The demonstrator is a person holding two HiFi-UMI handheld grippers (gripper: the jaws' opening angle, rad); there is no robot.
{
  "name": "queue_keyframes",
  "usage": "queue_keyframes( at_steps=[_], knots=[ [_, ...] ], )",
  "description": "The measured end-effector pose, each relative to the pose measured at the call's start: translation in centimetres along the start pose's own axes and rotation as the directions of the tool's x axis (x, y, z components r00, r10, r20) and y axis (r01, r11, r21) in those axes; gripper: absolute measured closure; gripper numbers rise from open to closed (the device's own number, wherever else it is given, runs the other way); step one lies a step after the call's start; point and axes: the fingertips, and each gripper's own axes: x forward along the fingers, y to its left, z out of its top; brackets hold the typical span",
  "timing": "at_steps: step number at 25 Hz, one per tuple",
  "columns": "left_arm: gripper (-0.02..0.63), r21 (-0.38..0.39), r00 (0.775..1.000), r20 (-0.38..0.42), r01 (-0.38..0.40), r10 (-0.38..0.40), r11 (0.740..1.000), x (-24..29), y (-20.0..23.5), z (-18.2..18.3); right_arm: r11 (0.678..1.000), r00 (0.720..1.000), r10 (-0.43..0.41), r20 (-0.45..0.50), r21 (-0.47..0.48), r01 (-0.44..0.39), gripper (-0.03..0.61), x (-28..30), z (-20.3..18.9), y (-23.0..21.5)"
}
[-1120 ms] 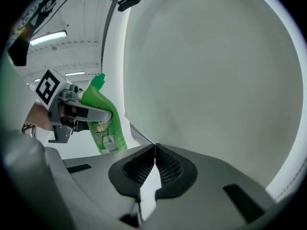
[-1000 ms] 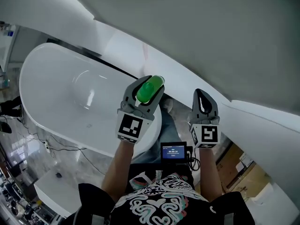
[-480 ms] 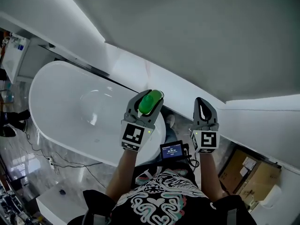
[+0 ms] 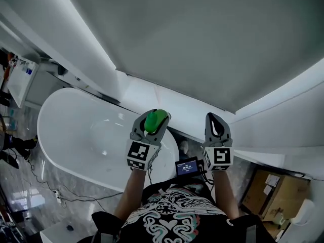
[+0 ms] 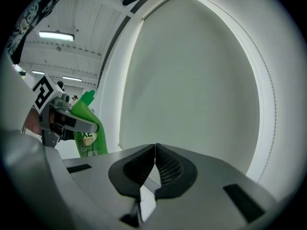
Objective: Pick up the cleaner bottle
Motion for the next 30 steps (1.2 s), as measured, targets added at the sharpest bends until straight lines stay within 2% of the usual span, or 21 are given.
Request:
queue_keyframes(
  at_steps=[8,16,30],
  knots=[
    [0.423,0.002,0.999,0.039,-0.005,0.005,1.000,-2.1,-0.3,3.3,0.999,1.000,-0.001,0.028,0.035,0.000,0.552,-1.8,2.0,0.9],
    [0.423,0.001,0.999,0.037,-0.006,0.006,1.000,-3.4,-1.7,3.2,0.999,0.999,0.006,0.052,0.041,-0.008,0.552,-2.4,3.5,1.4],
    [0.423,-0.006,0.997,0.062,-0.039,0.040,0.999,-3.7,-0.9,5.1,0.999,0.999,-0.018,0.026,0.045,0.017,0.552,-3.0,2.8,1.1]
  ],
)
